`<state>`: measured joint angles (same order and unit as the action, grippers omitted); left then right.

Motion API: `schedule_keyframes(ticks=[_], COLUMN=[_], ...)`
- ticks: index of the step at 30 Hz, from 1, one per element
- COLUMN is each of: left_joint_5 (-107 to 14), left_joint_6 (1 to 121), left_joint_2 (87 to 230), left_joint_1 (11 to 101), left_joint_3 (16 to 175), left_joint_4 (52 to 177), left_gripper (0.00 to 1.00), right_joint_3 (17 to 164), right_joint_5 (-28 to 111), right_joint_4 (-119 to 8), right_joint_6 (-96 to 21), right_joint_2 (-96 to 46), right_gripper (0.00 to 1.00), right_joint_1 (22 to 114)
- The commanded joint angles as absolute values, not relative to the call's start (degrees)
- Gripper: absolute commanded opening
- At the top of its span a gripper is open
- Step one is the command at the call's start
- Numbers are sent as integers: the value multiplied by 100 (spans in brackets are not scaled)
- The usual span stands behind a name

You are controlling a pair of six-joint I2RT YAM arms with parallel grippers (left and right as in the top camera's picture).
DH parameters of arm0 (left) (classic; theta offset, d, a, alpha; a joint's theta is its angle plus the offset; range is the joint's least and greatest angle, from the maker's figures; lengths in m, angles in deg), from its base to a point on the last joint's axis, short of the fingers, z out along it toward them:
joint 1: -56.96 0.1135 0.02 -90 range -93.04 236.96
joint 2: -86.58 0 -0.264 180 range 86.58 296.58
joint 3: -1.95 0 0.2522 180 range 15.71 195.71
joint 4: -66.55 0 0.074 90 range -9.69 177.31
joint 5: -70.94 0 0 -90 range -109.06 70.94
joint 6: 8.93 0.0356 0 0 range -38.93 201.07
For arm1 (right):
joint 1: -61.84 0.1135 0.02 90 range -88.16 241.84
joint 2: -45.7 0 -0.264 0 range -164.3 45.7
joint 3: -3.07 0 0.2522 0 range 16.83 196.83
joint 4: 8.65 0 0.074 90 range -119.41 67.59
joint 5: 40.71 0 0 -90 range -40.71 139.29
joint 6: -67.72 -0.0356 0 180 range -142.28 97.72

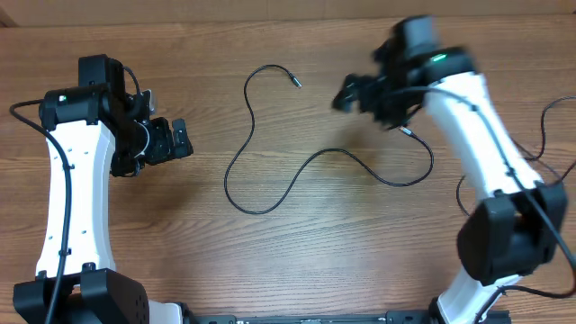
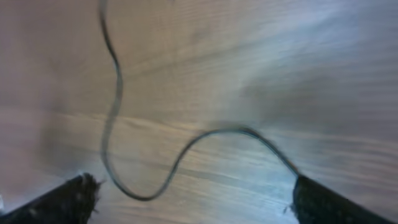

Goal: Untangle cables
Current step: 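Move the right gripper back to the remaining cable in the center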

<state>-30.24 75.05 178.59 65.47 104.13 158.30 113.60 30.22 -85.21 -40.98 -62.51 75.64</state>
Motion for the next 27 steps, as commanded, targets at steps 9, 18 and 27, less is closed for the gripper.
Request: schedule_keyframes(ticks=[9,18,27], left_joint_5=[-3072,-3070,-3072], left_joint_6=[7421,7421,7421], left_joint_2=[17787,17787,17787], left_joint_1=[6552,6552,6552], left_joint_3=[10376,10376,10376], left_joint_4=[15828,15837,15846], left_gripper=[100,100,100], right_joint_3=[11052,11052,11052], right_joint_5=[4619,5404,5072], right_joint_4=[-7638,-7855,-7745], right_joint_6=[-6048,-7318,-7541], right_joint_2=[-6183,-6876,-7785], right_gripper=[100,95,85], right_joint_1=[8866,9332,9295])
